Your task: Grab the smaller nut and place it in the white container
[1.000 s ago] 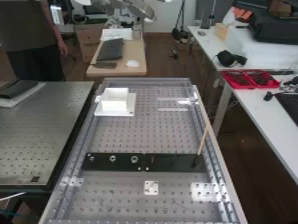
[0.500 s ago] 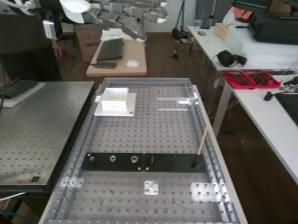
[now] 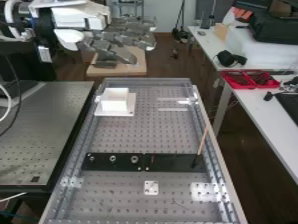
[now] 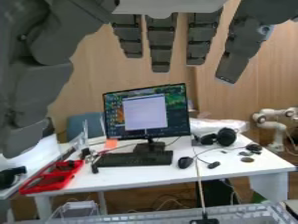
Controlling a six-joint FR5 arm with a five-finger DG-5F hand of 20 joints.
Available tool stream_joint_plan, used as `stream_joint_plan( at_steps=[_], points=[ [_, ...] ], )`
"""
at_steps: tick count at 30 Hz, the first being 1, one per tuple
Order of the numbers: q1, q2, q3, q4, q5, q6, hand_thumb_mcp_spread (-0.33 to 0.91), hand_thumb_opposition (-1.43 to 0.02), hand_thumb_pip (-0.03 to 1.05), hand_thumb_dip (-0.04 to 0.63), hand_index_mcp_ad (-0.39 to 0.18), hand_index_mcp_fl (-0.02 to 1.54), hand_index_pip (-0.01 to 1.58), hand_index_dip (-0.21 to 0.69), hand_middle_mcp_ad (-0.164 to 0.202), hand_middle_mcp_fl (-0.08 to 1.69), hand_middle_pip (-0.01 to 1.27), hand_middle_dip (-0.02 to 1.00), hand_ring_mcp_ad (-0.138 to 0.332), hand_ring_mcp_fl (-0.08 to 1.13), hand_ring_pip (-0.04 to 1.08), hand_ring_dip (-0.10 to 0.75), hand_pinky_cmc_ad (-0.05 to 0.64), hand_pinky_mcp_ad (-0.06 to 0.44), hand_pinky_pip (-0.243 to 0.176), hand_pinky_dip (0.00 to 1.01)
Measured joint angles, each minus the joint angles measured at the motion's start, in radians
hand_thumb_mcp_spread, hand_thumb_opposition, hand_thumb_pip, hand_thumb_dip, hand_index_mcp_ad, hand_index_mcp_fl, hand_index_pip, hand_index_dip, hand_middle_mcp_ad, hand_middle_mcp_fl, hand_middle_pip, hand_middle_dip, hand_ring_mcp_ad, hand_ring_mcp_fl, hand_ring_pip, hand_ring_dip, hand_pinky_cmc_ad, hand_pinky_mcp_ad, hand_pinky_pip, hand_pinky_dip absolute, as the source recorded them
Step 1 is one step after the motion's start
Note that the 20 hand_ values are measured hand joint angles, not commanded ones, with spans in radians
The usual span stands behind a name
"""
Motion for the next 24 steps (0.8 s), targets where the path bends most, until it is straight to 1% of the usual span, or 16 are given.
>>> stream_joint_plan(
  at_steps=[1, 5, 7, 9, 11, 12, 13, 15, 17, 18, 19, 21, 22, 24],
  points=[
    [0.000, -0.001, -0.004, 0.002, 0.003, 0.001, 0.30, -0.71, 0.40, 0.051, 0.005, 0.04, 0.10, -0.019, 0.091, 0.12, 0.14, 0.20, 0.178, 0.00, 0.15, 0.044, 0.401, 0.316, -0.096, 0.51],
    [-0.004, -0.011, -0.024, 0.020, -0.001, -0.006, 0.29, -0.71, 0.40, 0.047, 0.002, 0.04, 0.10, -0.024, 0.091, 0.12, 0.14, 0.21, 0.178, 0.00, 0.15, 0.044, 0.401, 0.312, -0.096, 0.51],
    [-0.012, -0.020, -0.038, 0.034, -0.010, -0.015, 0.29, -0.71, 0.43, 0.049, 0.002, 0.05, 0.10, -0.037, 0.091, 0.12, 0.14, 0.20, 0.178, 0.00, 0.15, 0.044, 0.401, 0.316, -0.096, 0.51],
    [-0.025, -0.028, -0.053, 0.059, -0.023, -0.023, 0.29, -0.71, 0.47, 0.063, 0.000, 0.06, 0.12, -0.040, 0.091, 0.12, 0.14, 0.21, 0.178, 0.00, 0.15, 0.044, 0.401, 0.316, -0.096, 0.51],
    [-0.042, -0.033, -0.066, 0.086, -0.042, -0.024, 0.30, -0.72, 0.47, 0.079, -0.003, 0.06, 0.13, -0.045, 0.086, 0.11, 0.14, 0.21, 0.176, 0.00, 0.15, 0.044, 0.401, 0.307, -0.096, 0.51],
    [-0.055, -0.036, -0.073, 0.099, -0.056, -0.024, 0.30, -0.72, 0.47, 0.079, -0.002, 0.06, 0.14, -0.042, 0.093, 0.13, 0.14, 0.21, 0.178, 0.00, 0.15, 0.044, 0.401, 0.312, -0.096, 0.51],
    [-0.064, -0.038, -0.077, 0.108, -0.067, -0.024, 0.30, -0.72, 0.47, 0.079, -0.007, 0.05, 0.16, -0.042, 0.089, 0.13, 0.14, 0.21, 0.176, 0.00, 0.15, 0.044, 0.401, 0.316, -0.096, 0.51],
    [-0.097, -0.047, -0.090, 0.134, -0.111, -0.029, 0.30, -0.73, 0.48, 0.094, -0.007, 0.06, 0.18, -0.042, 0.093, 0.13, 0.14, 0.21, 0.180, 0.00, 0.15, 0.044, 0.401, 0.312, -0.096, 0.51],
    [-0.125, -0.054, -0.098, 0.150, -0.153, -0.040, 0.30, -0.73, 0.48, 0.096, -0.009, 0.06, 0.20, -0.042, 0.093, 0.13, 0.14, 0.21, 0.180, 0.00, 0.15, 0.044, 0.401, 0.316, -0.096, 0.51],
    [-0.144, -0.060, -0.103, 0.160, -0.186, -0.050, 0.33, -0.73, 0.48, 0.093, -0.010, 0.05, 0.21, -0.042, 0.089, 0.13, 0.14, 0.21, 0.180, 0.00, 0.15, 0.044, 0.401, 0.312, -0.096, 0.51],
    [-0.153, -0.063, -0.105, 0.163, -0.199, -0.055, 0.33, -0.74, 0.49, 0.105, -0.014, 0.05, 0.23, -0.042, 0.091, 0.13, 0.14, 0.21, 0.180, 0.00, 0.15, 0.044, 0.401, 0.312, -0.096, 0.51],
    [-0.187, -0.081, -0.112, 0.176, -0.255, -0.075, 0.33, -0.74, 0.52, 0.112, -0.024, 0.06, 0.29, -0.042, 0.091, 0.13, 0.14, 0.21, 0.176, 0.00, 0.15, 0.044, 0.401, 0.312, -0.096, 0.51],
    [-0.194, -0.086, -0.114, 0.178, -0.266, -0.078, 0.33, -0.74, 0.54, 0.110, -0.024, 0.06, 0.31, -0.042, 0.091, 0.14, 0.14, 0.21, 0.176, 0.00, 0.15, 0.044, 0.401, 0.312, -0.093, 0.51],
    [-0.222, -0.106, -0.122, 0.189, -0.307, -0.095, 0.33, -0.74, 0.54, 0.115, -0.024, 0.06, 0.33, -0.042, 0.091, 0.14, 0.14, 0.21, 0.176, 0.00, 0.15, 0.044, 0.401, 0.312, -0.093, 0.51]
  ],
)
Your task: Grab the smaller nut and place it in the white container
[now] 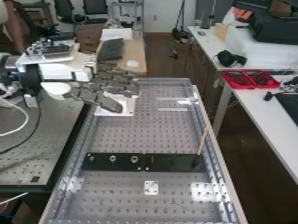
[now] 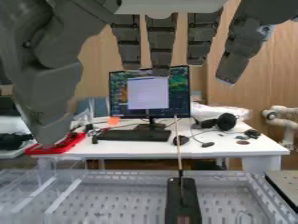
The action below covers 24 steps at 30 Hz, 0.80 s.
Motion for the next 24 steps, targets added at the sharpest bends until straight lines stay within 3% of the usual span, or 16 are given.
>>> stream_joint_plan(
  at_steps=[6, 24],
  points=[
    [-0.048, -0.036, -0.026, 0.036, -0.049, -0.030, 0.33, -0.74, 0.55, 0.126, -0.028, 0.06, 0.45, -0.042, 0.091, 0.14, 0.14, 0.21, 0.176, 0.00, 0.14, 0.044, 0.401, 0.316, -0.093, 0.51],
    [-0.112, -0.088, -0.116, 0.160, -0.087, -0.030, 0.37, -0.79, 0.60, 0.175, -0.079, 0.09, 0.96, -0.042, 0.089, 0.16, 0.13, 0.21, 0.176, 0.00, 0.12, 0.058, 0.401, 0.314, -0.093, 0.47]
  ],
)
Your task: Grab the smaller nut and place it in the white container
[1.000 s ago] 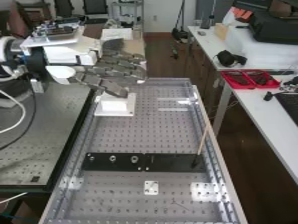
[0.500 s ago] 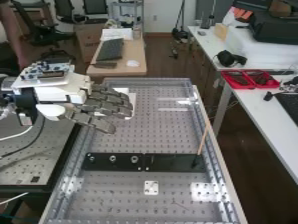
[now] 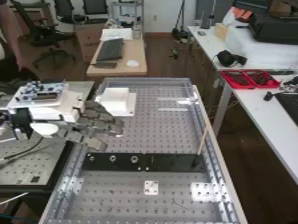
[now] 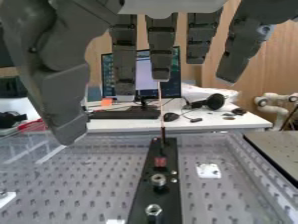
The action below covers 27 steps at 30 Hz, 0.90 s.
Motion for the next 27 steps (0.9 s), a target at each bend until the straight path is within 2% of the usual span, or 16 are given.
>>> stream_joint_plan(
  at_steps=[2, 7, 13, 16, 27],
  points=[
    [-0.005, -0.002, -0.007, 0.005, -0.003, -0.005, 0.38, -0.79, 0.60, 0.175, -0.079, 0.09, 1.00, -0.045, 0.089, 0.16, 0.13, 0.21, 0.161, 0.01, 0.12, 0.058, 0.398, 0.314, -0.093, 0.46],
    [-0.020, -0.012, -0.022, 0.012, -0.011, -0.034, 0.38, -0.79, 0.60, 0.176, -0.103, 0.09, 1.10, -0.024, 0.089, 0.16, 0.13, 0.21, 0.164, 0.01, 0.11, 0.059, 0.398, 0.314, -0.094, 0.42],
    [-0.031, -0.035, -0.030, 0.031, -0.025, -0.056, 0.39, -0.80, 0.60, 0.190, -0.106, 0.09, 1.20, 0.007, 0.087, 0.16, 0.13, 0.21, 0.164, 0.01, 0.11, 0.059, 0.386, 0.311, -0.094, 0.41],
    [-0.034, -0.051, -0.033, 0.035, -0.031, -0.077, 0.39, -0.80, 0.60, 0.190, -0.120, 0.09, 1.25, 0.033, 0.084, 0.17, 0.13, 0.22, 0.152, 0.01, 0.11, 0.066, 0.386, 0.314, -0.091, 0.38],
    [-0.046, -0.098, -0.034, 0.068, -0.063, -0.128, 0.42, -0.81, 0.64, 0.204, -0.122, 0.05, 1.41, 0.112, 0.082, 0.18, 0.13, 0.22, 0.143, 0.01, 0.10, 0.066, 0.382, 0.311, -0.091, 0.37]
  ],
)
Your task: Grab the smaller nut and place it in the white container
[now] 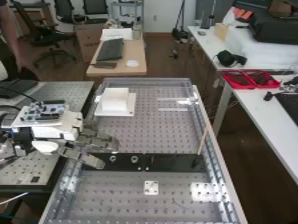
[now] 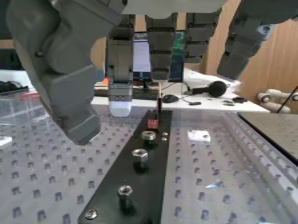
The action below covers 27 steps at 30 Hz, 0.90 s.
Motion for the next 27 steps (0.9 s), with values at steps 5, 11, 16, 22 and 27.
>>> stream_joint_plan(
  at_steps=[5, 11, 16, 22, 27],
  points=[
    [-0.009, -0.026, -0.005, 0.027, -0.015, -0.013, 0.42, -0.82, 0.64, 0.222, -0.134, 0.05, 1.46, 0.126, 0.082, 0.18, 0.13, 0.22, 0.143, 0.01, 0.10, 0.068, 0.379, 0.304, -0.089, 0.35],
    [-0.016, -0.050, -0.005, 0.047, -0.029, -0.030, 0.42, -0.83, 0.64, 0.227, -0.138, 0.06, 1.47, 0.140, 0.075, 0.18, 0.13, 0.23, 0.129, 0.01, 0.11, 0.075, 0.379, 0.302, -0.089, 0.33],
    [-0.019, -0.061, -0.003, 0.053, -0.034, -0.042, 0.43, -0.83, 0.64, 0.227, -0.136, 0.05, 1.49, 0.159, 0.077, 0.20, 0.13, 0.24, 0.134, 0.01, 0.10, 0.080, 0.379, 0.291, -0.073, 0.31],
    [-0.018, -0.067, -0.002, 0.052, -0.036, -0.049, 0.44, -0.85, 0.65, 0.253, -0.152, 0.05, 1.51, 0.171, 0.077, 0.20, 0.13, 0.23, 0.120, 0.01, 0.10, 0.082, 0.367, 0.295, -0.042, 0.28],
    [-0.014, -0.075, -0.001, 0.051, -0.040, -0.060, 0.45, -0.85, 0.65, 0.253, -0.157, 0.05, 1.51, 0.171, 0.075, 0.20, 0.13, 0.24, 0.113, 0.01, 0.10, 0.082, 0.346, 0.297, -0.040, 0.24]
  ],
)
